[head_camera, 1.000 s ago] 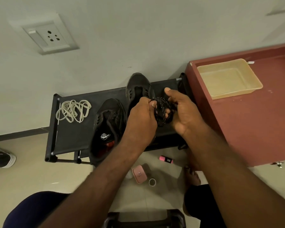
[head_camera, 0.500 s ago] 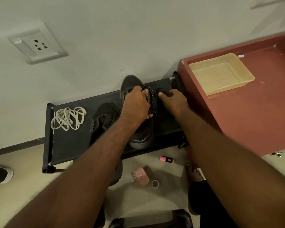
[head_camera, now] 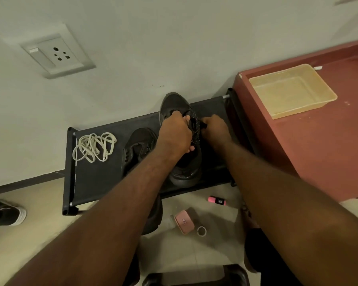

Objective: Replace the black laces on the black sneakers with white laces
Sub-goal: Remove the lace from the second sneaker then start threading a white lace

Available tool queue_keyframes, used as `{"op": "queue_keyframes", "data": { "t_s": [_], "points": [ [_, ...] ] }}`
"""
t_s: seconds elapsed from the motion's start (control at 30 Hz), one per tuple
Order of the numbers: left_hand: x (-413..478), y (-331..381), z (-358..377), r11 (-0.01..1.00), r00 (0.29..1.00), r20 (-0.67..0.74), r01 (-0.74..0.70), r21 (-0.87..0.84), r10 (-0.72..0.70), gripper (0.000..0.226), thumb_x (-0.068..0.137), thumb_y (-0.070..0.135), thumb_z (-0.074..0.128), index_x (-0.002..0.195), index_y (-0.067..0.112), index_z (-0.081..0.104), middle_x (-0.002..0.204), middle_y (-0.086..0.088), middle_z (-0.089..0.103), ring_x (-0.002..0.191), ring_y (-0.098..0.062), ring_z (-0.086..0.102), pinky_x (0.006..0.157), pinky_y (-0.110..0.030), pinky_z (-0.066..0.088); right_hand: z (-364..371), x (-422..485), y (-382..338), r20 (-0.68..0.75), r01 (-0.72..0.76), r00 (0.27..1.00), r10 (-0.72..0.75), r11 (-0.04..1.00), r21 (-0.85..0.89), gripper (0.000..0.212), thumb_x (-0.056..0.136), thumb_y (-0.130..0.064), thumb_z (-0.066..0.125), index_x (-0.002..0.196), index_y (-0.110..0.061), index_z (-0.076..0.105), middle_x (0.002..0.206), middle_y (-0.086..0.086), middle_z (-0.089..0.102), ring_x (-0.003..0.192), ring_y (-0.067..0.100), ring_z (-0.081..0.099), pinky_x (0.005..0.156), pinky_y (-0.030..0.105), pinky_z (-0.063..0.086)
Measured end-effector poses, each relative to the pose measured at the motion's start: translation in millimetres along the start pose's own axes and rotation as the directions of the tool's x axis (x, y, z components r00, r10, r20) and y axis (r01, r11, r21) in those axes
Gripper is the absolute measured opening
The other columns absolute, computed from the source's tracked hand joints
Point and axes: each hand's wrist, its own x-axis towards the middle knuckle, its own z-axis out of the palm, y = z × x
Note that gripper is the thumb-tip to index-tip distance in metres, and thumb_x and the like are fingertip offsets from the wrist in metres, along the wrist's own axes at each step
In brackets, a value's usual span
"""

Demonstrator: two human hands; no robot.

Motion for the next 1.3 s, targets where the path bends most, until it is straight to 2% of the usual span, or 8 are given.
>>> {"op": "queue_keyframes", "data": {
  "t_s": [0.17, 0.27, 0.4, 0.6, 0.73, 0.9, 1.07, 1.3],
  "points": [
    [-9.3, -4.2, -3.5, 1.0, 1.0, 0.024, 0.012, 0.02, -0.012, 0.025, 0.104, 0.014, 0.039, 0.123, 0.0, 0.048, 0.074, -0.008, 0.056, 0.047, -0.017, 0.058, 0.032, -0.017, 0.041, -1.7, -1.6, -2.4, 0.045, -0.009, 0.999, 0.012, 0.998, -0.064, 0.021, 0.093, -0.002, 0.053, 0.101, -0.006, 0.072, 0.105, 0.016, 0.068, 0.099, 0.035, 0.065, 0.085, 0.039, 0.053],
    [-8.3, 0.4, -3.5, 0.988, 1.0, 0.022, 0.0, 0.155, -0.004, 0.023, 0.104, 0.013, 0.039, 0.119, -0.001, 0.049, 0.08, -0.007, 0.054, 0.054, -0.013, 0.053, 0.033, -0.013, 0.038, -6.3, -4.4, -4.6, 0.024, -0.073, 0.997, 0.073, 0.997, -0.001, 0.019, 0.091, -0.002, 0.054, 0.096, -0.006, 0.072, 0.099, 0.016, 0.07, 0.097, 0.035, 0.066, 0.081, 0.037, 0.052],
    [3.0, 21.4, -3.2, 0.952, 0.999, -0.023, -0.038, 0.303, 0.047, 0.027, 0.105, 0.026, 0.038, 0.102, 0.002, 0.05, 0.094, -0.015, 0.063, 0.071, -0.029, 0.064, 0.065, -0.039, 0.056, -8.8, -6.6, 3.2, -0.052, -0.212, 0.969, 0.241, 0.921, 0.328, 0.016, 0.082, 0.0, 0.061, 0.079, -0.01, 0.073, 0.086, 0.013, 0.072, 0.088, 0.031, 0.068, 0.081, 0.036, 0.058],
    [14.5, 71.0, 3.6, 0.986, 0.998, 0.029, -0.064, 0.157, 0.06, 0.025, 0.104, 0.019, 0.041, 0.11, -0.002, 0.053, 0.093, -0.018, 0.066, 0.084, -0.032, 0.067, 0.066, -0.033, 0.051, -76.1, -11.1, 19.5, -0.109, -0.123, 0.941, 0.32, 0.625, 0.771, 0.019, 0.084, 0.004, 0.069, 0.098, -0.008, 0.074, 0.082, 0.006, 0.07, 0.076, 0.023, 0.071, 0.073, 0.039, 0.063],
    [15.3, 92.7, 20.9, 0.986, 0.996, 0.041, -0.075, -0.149, 0.082, 0.028, 0.107, 0.024, 0.034, 0.097, 0.003, 0.049, 0.071, -0.009, 0.057, 0.045, -0.014, 0.056, 0.036, -0.017, 0.039, -146.3, 0.1, 56.2, -0.309, 0.01, 0.907, 0.286, 0.718, 0.696, 0.02, 0.076, -0.001, 0.072, 0.091, -0.011, 0.078, 0.077, 0.007, 0.073, 0.071, 0.023, 0.072, 0.073, 0.044, 0.062],
    [24.4, 112.1, 40.9, 0.975, 0.995, 0.073, -0.052, -0.218, 0.069, 0.028, 0.108, 0.024, 0.03, 0.103, 0.004, 0.048, 0.076, -0.008, 0.058, 0.04, -0.008, 0.055, 0.034, -0.017, 0.039, -190.9, 25.8, 105.2, -0.375, -0.059, 0.891, 0.257, 0.883, 0.465, 0.019, 0.077, 0.002, 0.071, 0.094, -0.005, 0.077, 0.08, 0.015, 0.072, 0.072, 0.029, 0.071, 0.074, 0.05, 0.061],
    [38.6, 120.7, 49.1, 0.976, 0.992, 0.084, -0.078, -0.205, 0.097, 0.028, 0.108, 0.024, 0.029, 0.101, 0.005, 0.047, 0.072, -0.008, 0.059, 0.043, -0.012, 0.056, 0.034, -0.018, 0.039, -185.2, 35.9, 111.8, -0.115, -0.093, 0.99, 0.087, 0.995, -0.046, 0.02, 0.086, -0.002, 0.065, 0.103, -0.001, 0.076, 0.101, 0.019, 0.072, 0.095, 0.036, 0.069, 0.088, 0.047, 0.057],
    [48.5, 118.1, 54.5, 0.98, 0.988, 0.117, -0.076, -0.182, 0.099, 0.03, 0.108, 0.026, 0.028, 0.102, 0.005, 0.049, 0.066, -0.01, 0.062, 0.051, -0.019, 0.058, 0.042, -0.022, 0.043, -216.2, 26.3, 128.5, -0.213, -0.157, 0.962, 0.173, 0.984, 0.09, 0.023, 0.085, 0.001, 0.069, 0.106, -0.003, 0.076, 0.097, 0.02, 0.073, 0.09, 0.035, 0.07, 0.084, 0.047, 0.058]
  ]
}}
